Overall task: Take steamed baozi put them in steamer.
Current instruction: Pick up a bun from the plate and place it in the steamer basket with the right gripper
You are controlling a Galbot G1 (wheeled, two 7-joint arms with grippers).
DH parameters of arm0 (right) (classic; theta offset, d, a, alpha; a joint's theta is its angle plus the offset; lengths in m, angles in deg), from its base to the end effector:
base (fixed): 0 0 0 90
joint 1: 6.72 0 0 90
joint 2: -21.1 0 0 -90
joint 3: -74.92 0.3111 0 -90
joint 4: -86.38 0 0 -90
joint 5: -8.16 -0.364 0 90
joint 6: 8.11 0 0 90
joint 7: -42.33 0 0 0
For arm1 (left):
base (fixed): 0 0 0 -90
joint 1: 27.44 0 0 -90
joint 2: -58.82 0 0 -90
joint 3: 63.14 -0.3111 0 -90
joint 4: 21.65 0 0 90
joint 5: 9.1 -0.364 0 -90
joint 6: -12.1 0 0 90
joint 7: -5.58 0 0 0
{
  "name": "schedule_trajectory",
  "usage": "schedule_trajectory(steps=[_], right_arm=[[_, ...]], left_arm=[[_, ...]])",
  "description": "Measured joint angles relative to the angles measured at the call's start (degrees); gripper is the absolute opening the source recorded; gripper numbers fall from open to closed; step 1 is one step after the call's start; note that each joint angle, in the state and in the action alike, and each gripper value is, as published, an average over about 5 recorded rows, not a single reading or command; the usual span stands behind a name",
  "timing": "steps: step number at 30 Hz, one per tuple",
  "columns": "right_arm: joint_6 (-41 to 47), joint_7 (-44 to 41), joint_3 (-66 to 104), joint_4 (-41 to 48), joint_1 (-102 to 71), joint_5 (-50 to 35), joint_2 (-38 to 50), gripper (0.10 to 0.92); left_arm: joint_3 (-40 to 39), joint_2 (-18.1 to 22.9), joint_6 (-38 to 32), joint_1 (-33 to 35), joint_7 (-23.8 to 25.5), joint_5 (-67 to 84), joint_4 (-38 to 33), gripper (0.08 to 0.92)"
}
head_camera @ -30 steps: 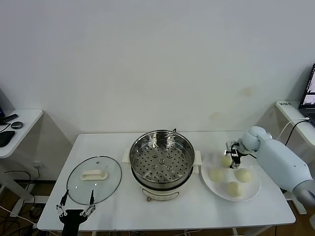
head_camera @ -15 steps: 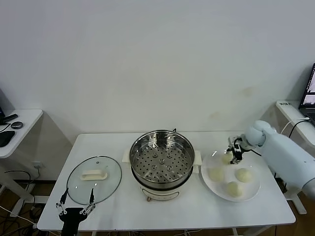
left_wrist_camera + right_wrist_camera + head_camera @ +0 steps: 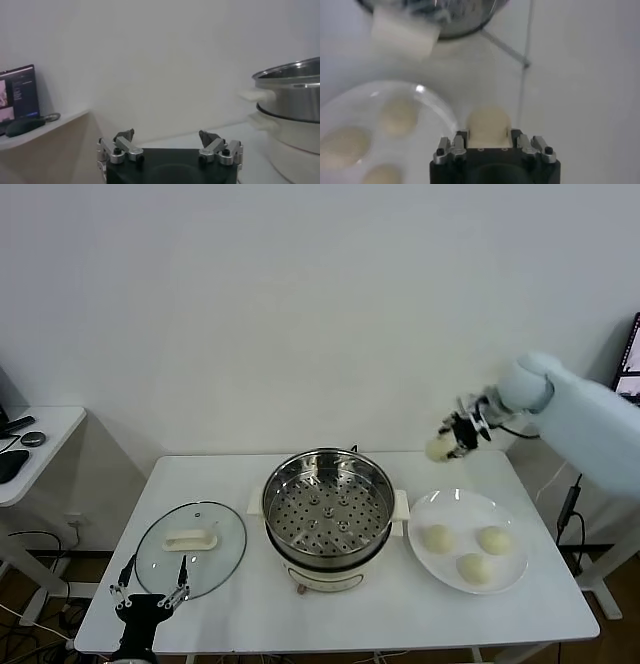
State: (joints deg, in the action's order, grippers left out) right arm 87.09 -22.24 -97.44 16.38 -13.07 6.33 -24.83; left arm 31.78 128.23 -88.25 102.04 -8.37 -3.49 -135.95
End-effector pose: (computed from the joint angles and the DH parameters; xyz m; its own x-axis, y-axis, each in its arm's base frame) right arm 0.5504 -0.0594 -0.0155 -0.3740 -0.2618 0.8897 -0.8599 -0.2614 -0.4384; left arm 0.1655 0.0834 -0.3190 -0.9926 -0.1183 0.0272 -0.1080 0.9626 0.2484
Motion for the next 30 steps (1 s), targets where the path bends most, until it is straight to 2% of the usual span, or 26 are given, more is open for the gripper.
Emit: schedule_trajectory(steps=[7,14,30], right_arm=[[-4.7,0.8,-8.4,-1.9,6.2,-5.1,-6.7,0.492],[-12.5,1.8,-14.3,-1.7,7.5,-5.3,-14.4,0.493],[-31.5,5.5,-17.0,3.9,2.5,11.0,-24.0,0.505]], left_arm=[[0.6,-0.3,0.1,-0.6,0.1,0.5,0.2,0.823],[1.5,0.0,0.0,-0.4,0.2,1.1,-0.1,0.823],[2.7,0.5,-0.3,-0.1,0.1,1.6,-0.6,0.823]])
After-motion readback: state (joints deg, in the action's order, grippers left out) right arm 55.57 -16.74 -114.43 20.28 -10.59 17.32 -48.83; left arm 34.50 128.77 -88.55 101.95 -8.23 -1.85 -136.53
